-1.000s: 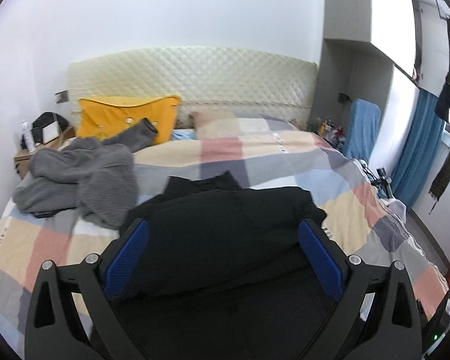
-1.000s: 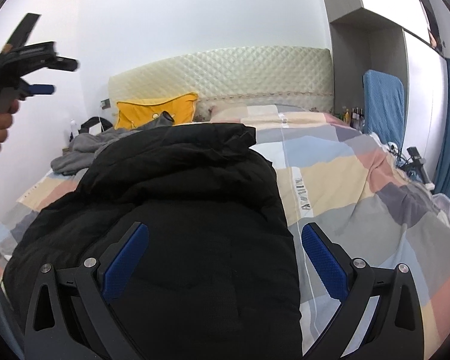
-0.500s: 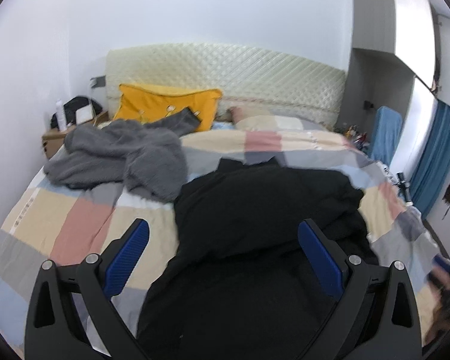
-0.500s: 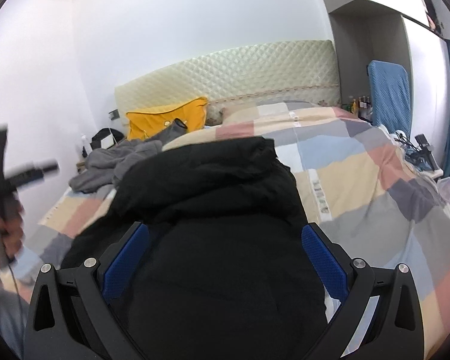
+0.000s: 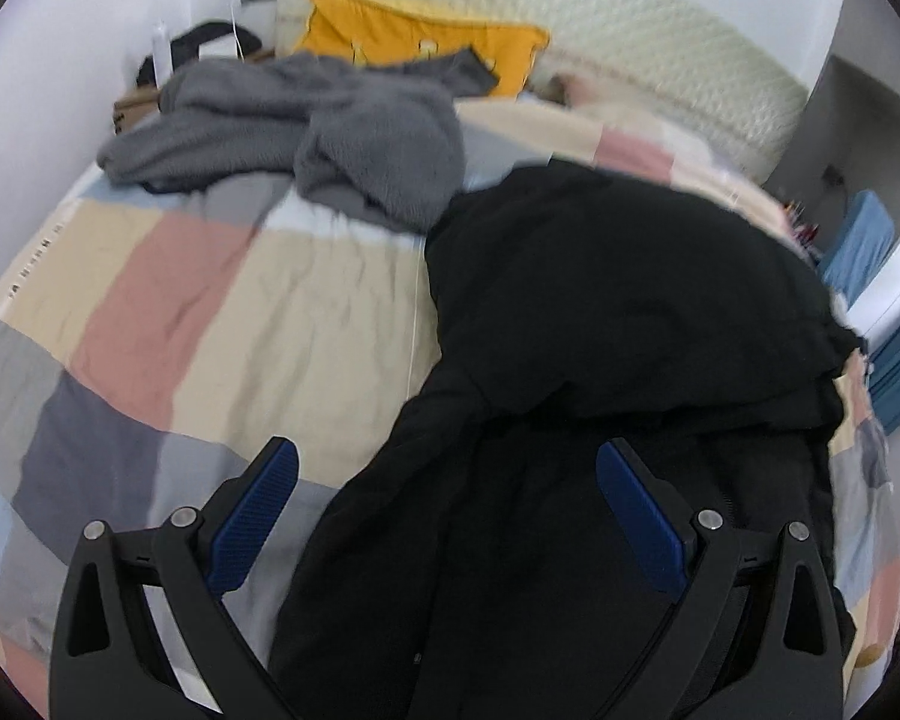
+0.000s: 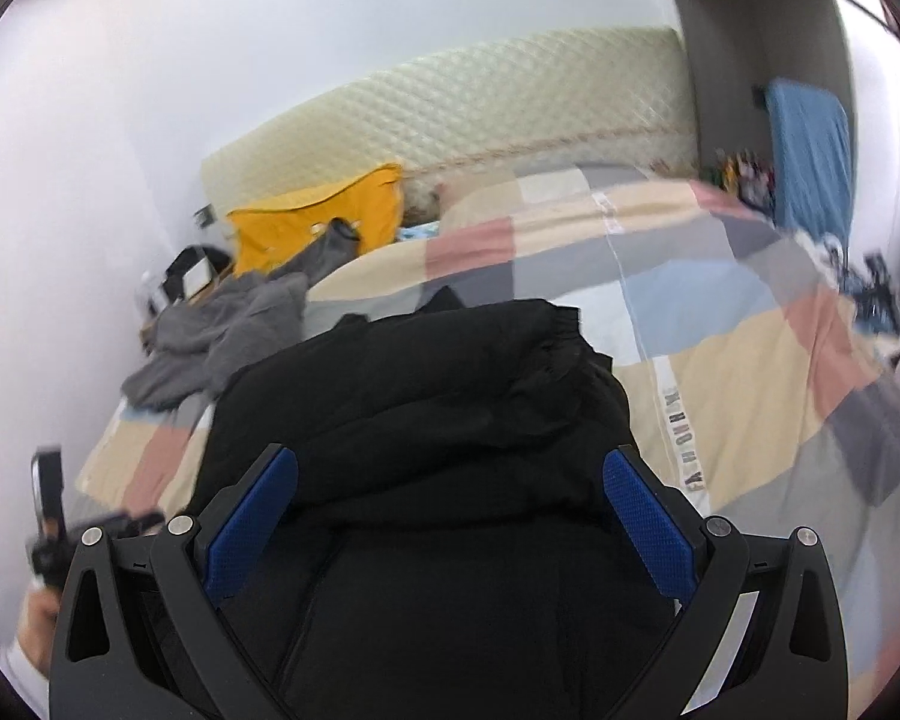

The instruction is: Fold large clothes

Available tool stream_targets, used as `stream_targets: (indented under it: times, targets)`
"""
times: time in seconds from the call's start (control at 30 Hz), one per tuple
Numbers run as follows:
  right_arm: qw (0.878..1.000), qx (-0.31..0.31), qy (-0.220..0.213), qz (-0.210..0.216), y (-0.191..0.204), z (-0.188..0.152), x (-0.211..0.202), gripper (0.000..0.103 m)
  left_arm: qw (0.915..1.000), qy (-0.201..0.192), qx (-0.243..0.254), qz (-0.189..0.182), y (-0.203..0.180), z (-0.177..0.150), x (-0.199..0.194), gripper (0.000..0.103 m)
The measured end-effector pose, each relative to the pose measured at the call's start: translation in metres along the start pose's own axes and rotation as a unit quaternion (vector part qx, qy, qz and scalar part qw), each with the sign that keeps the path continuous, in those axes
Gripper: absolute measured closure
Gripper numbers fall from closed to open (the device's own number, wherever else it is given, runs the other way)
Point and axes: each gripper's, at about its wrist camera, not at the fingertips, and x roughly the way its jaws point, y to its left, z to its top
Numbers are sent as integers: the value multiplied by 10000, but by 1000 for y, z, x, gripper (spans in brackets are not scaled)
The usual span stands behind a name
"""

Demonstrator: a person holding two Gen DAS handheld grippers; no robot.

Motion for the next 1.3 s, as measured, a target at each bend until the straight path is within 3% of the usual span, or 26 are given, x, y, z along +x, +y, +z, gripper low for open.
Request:
stream_targets:
  times: [0.2, 0.3, 0.47, 0.53, 0.6, 0.63, 0.7, 0.77, 0.83, 0.9, 1.07, 1.3]
  targets:
    - [9971, 709, 206, -200, -56, 8, 74, 1, 9986, 456, -274, 34, -3, 5, 53, 3]
    - [9942, 1029, 246, -168, -75, 12, 104, 3, 9981, 579, -186, 72, -10, 9, 69, 3]
    - [9937, 1024, 445, -82, -78, 15, 145, 7, 9954, 536, 409, 682, -29, 5, 96, 3]
    - [9942, 921, 559, 14, -71, 15, 155, 16, 9942, 579, 451, 780, -31, 5, 104, 3]
    - [9953, 734, 626, 93, -59, 15, 161, 37, 9937, 498, 398, 927, -30, 8, 105, 3]
    - [9963, 609, 593, 86, -52, 15, 160, 41, 9937, 399, 318, 1003, -28, 10, 103, 3]
    - [9975, 469, 410, 320, -40, 16, 154, 63, 9935, 151, 157, 1116, -20, 15, 96, 3]
    - [9971, 426, 250, 572, -33, 15, 143, 76, 9906, -151, 111, 1357, -15, 21, 86, 4]
    - [9968, 243, 108, 754, -24, 12, 129, 81, 9867, -470, 62, 1557, -6, 27, 74, 4]
    - [9971, -16, -38, 761, -15, 7, 118, 85, 9868, -531, -200, 1519, 8, 32, 68, 4]
    - [9977, -571, -117, 335, -5, -15, 114, 87, 9904, -197, -1075, 842, 53, 35, 70, 4]
    - [9930, -1147, -13, -277, -6, -42, 136, 88, 9945, -173, -729, 736, 43, 32, 72, 4]
